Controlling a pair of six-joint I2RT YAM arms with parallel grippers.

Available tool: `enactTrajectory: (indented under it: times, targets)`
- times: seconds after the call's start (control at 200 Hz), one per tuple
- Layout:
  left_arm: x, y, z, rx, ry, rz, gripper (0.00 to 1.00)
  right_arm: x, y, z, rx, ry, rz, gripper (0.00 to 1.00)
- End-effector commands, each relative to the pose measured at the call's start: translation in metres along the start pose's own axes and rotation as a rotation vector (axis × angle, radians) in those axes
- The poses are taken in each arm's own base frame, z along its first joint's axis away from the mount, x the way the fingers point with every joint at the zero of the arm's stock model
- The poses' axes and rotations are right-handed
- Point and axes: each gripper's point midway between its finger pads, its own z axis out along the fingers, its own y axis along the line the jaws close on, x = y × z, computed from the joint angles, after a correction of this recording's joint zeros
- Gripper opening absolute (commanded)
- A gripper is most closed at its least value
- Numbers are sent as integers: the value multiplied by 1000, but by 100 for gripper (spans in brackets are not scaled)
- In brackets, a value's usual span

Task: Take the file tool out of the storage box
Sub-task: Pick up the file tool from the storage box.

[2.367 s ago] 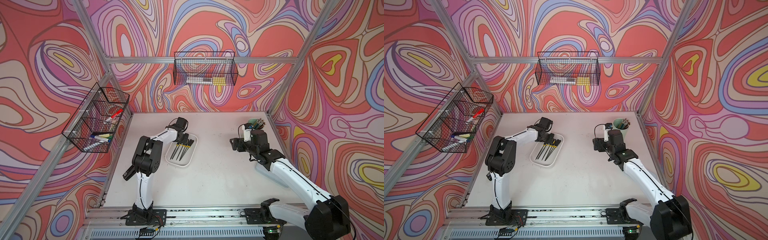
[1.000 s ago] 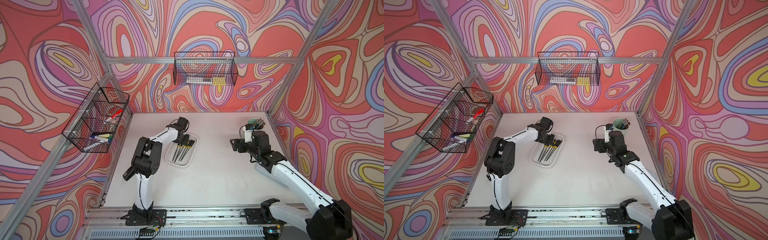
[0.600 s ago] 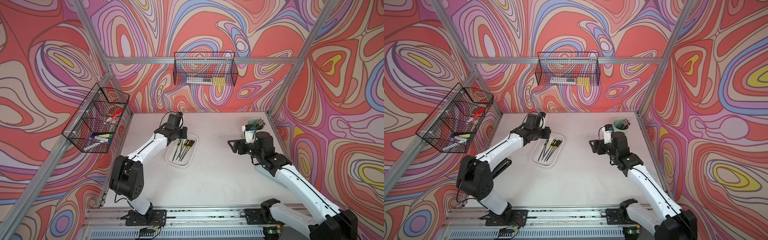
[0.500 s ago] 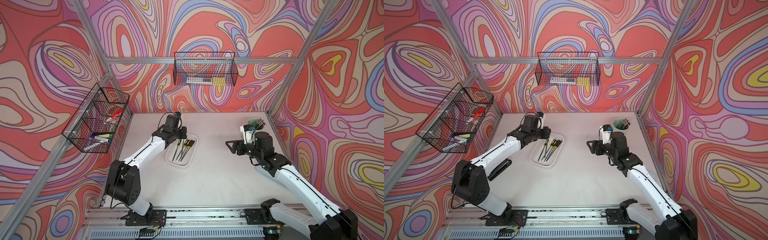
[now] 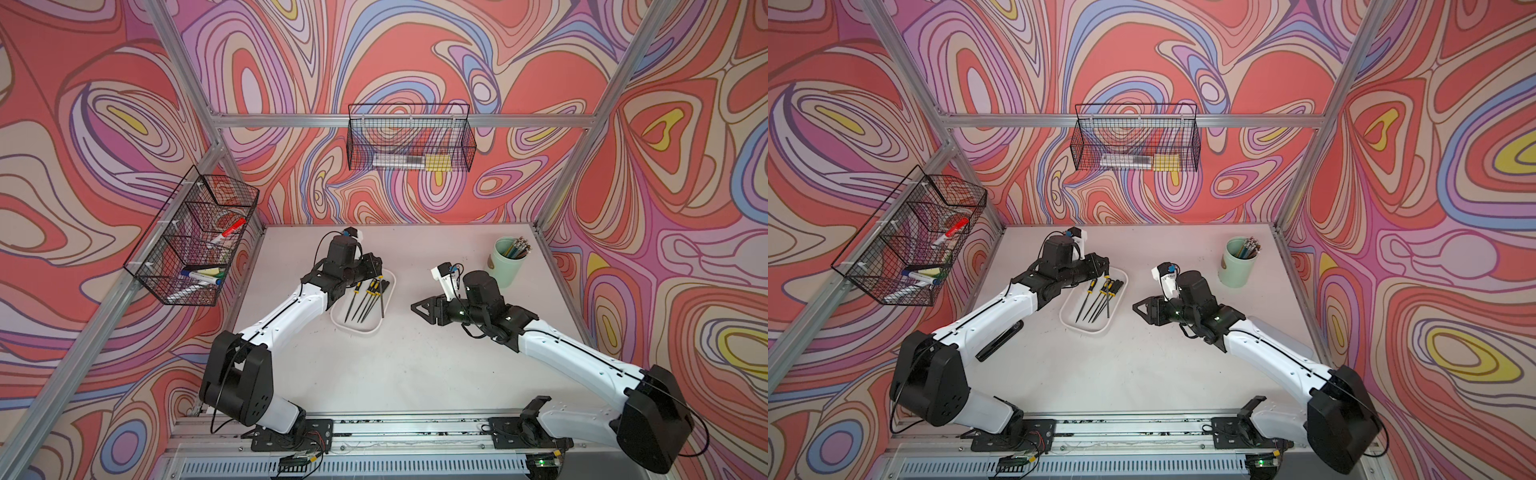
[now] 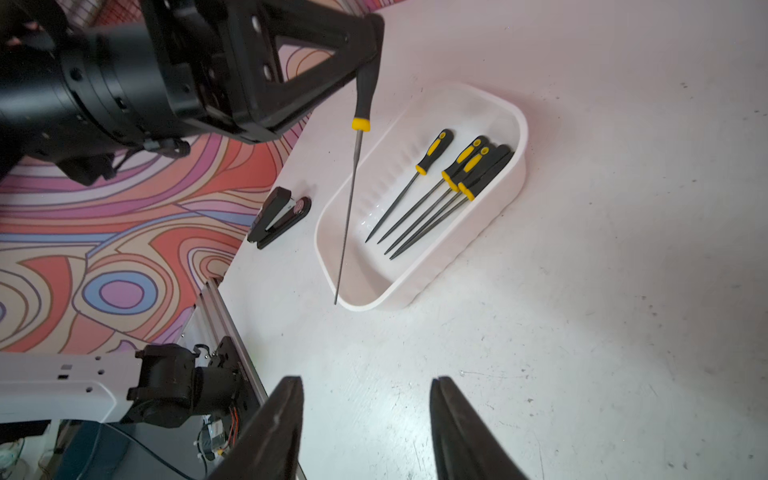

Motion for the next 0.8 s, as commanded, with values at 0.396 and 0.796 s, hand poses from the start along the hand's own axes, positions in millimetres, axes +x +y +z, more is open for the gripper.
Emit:
enactTrajectory:
  times: [0.396,0.796]
  targets:
    - [5,-30,-10,75,-19,-56,11,-5,22,46,-58,36,-13,34]
    - [9,-36,-7,81,-13,-56,11,-2,22,59,-78,62,1,26]
